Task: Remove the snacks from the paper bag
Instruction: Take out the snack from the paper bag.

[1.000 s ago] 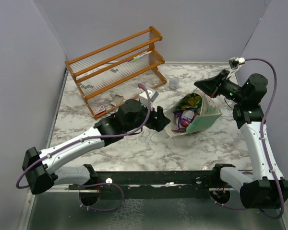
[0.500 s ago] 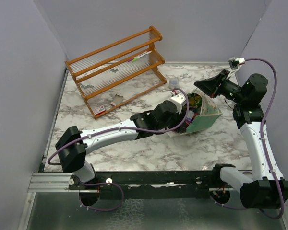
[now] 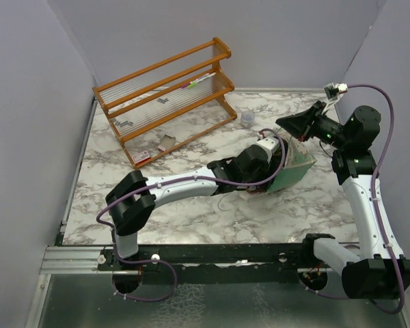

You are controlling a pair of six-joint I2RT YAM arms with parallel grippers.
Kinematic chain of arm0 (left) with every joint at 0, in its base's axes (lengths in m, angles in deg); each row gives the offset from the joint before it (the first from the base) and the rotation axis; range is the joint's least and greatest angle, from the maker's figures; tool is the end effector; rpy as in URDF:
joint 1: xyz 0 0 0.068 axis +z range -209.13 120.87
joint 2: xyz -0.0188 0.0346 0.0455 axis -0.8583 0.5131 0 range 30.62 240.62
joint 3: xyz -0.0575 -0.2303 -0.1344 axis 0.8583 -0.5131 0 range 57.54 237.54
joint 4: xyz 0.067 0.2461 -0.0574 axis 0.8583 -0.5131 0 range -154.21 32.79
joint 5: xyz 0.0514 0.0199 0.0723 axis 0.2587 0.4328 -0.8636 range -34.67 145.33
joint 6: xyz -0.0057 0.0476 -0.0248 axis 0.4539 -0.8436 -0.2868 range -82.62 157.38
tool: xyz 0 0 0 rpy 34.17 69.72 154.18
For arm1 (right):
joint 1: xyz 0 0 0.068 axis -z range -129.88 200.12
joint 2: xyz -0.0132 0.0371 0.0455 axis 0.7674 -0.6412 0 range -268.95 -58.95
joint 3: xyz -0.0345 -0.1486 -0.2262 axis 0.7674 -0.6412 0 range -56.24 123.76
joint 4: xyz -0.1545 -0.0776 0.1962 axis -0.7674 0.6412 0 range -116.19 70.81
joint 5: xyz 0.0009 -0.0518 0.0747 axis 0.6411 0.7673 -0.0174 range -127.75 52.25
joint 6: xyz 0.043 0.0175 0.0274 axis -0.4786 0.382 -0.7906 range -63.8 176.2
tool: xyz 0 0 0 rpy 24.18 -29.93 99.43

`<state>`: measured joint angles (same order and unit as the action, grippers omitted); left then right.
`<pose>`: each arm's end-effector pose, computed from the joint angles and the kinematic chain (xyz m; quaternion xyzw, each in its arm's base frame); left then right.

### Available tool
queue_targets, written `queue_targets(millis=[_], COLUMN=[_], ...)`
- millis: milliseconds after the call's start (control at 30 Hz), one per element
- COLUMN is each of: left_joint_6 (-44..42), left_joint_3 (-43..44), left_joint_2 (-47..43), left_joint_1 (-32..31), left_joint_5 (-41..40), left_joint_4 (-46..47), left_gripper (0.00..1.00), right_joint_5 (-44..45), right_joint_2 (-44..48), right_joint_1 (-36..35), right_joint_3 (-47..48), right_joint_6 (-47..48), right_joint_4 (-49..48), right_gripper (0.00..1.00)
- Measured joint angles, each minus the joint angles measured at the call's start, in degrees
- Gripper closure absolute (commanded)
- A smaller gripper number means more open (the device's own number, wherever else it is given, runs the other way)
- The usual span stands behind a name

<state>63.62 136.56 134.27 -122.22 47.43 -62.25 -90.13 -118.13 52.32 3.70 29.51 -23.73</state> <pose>0.1967 -0.3768 0.2683 0.2398 0.8293 -0.3099 0.3983 0.2255 0.0195 0.4006 -0.1371 0.7002 0.4420 0.5436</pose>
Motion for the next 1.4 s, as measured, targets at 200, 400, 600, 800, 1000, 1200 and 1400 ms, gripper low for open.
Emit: queue_targets(millis=[200, 400, 600, 800, 1000, 1200, 1400], left_joint_6=[0.44, 0.63, 0.72, -0.33, -1.57, -2.54, -2.97], left_joint_3=[-0.98, -2.29, -7.08, -7.91, -8.79, -8.61, -9.51], left_joint_2=[0.13, 0.11, -0.83, -1.07, -4.85, -13.07, -21.46], left_joint_1=[0.0, 0.0, -0.02, -0.02, 0.02, 0.02, 0.0], left_joint_5=[0.09, 0.31, -1.07, -2.45, -3.06, -2.6, -0.17], left_joint_4=[2.75, 3.67, 5.2, 5.31, 2.78, 0.22, -0.02], left_gripper=[0.3, 0.39, 0.59, 0.95, 1.0, 1.0, 1.0], right_joint_5=[0.04, 0.24, 0.22, 0.24, 0.42, 1.68, 2.56], right_joint_2=[0.39, 0.48, 0.48, 0.46, 0.79, 1.42, 2.8], right_joint_1=[-0.13, -0.52, -0.66, -0.74, -0.74, -0.74, -0.74], right_joint_3=[0.0, 0.0, 0.0, 0.0, -0.02, -0.02, -1.62], right_joint_6=[0.07, 0.68, 0.9, 0.9, 0.87, 1.33, 1.6], right_joint_4=[0.48, 0.9, 1.73, 2.21, 2.16, 1.77, 1.77], right_gripper=[0.97, 0.97, 0.97, 0.97, 0.97, 0.97, 0.97])
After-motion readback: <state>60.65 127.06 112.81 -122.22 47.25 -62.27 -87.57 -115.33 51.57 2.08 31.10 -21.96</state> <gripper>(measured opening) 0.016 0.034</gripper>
